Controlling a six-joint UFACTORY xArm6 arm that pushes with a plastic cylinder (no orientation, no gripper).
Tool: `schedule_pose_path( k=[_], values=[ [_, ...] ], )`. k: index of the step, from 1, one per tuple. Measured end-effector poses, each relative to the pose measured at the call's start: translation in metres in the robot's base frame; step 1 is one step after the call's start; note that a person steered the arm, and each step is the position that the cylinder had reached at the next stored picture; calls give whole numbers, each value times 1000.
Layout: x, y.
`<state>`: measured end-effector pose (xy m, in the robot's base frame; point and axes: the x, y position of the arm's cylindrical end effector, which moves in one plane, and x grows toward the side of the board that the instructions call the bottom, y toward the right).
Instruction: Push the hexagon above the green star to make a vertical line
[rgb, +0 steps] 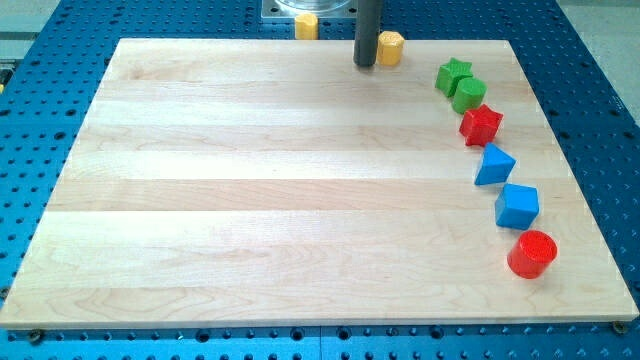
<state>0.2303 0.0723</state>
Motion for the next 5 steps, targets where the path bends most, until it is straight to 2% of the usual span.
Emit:
schedule_pose_path(
  k=[1,2,3,4,5],
  values=[
    [-30,19],
    [-38,48],
    [-27,112],
    [-26,130],
    [-25,118]
  ],
)
